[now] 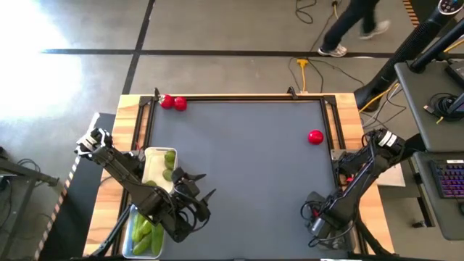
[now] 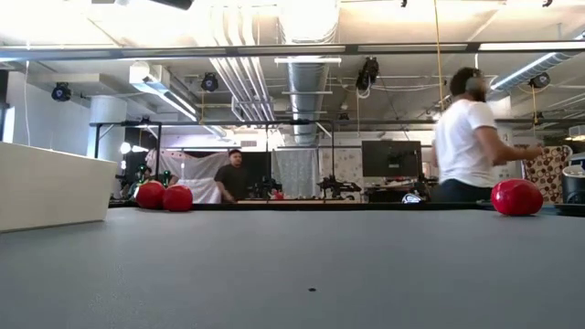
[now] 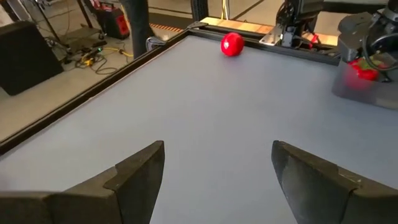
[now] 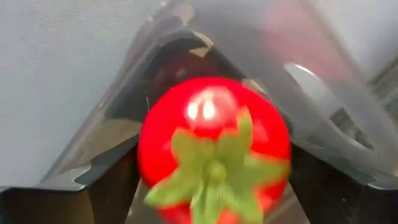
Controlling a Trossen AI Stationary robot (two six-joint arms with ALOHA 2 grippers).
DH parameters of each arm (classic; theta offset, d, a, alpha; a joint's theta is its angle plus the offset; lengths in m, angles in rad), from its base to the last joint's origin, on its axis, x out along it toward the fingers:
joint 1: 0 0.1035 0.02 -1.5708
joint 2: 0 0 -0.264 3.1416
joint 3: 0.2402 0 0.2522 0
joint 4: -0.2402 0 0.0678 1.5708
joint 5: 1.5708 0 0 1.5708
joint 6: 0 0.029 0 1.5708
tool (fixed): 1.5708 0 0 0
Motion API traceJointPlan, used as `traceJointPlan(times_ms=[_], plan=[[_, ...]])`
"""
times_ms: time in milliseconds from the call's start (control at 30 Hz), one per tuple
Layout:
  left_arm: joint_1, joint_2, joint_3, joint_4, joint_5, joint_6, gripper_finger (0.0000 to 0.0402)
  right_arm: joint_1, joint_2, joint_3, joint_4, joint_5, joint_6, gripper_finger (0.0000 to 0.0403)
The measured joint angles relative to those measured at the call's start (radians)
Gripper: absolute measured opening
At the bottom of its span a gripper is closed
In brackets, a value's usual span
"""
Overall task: Sort produce into baskets
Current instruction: Put the red tomato into the black bin
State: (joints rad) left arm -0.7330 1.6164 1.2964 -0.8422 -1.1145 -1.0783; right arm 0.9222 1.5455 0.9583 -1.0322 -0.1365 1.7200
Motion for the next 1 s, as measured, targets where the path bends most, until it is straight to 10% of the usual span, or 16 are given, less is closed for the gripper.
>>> traceJointPlan(times_ms=[333, 1000], plan=[[0.0, 0.0, 0.0, 0.063, 0.0, 0.0, 0.0278, 0.0, 0.0, 0.21, -0.252, 0.009, 0.016, 0.0363], [0.0, 0.0, 0.0, 0.117, 0.0, 0.0, 0.0278, -0.128, -0.002, 0.355, -0.498, 0.354, -0.103, 0.0364]])
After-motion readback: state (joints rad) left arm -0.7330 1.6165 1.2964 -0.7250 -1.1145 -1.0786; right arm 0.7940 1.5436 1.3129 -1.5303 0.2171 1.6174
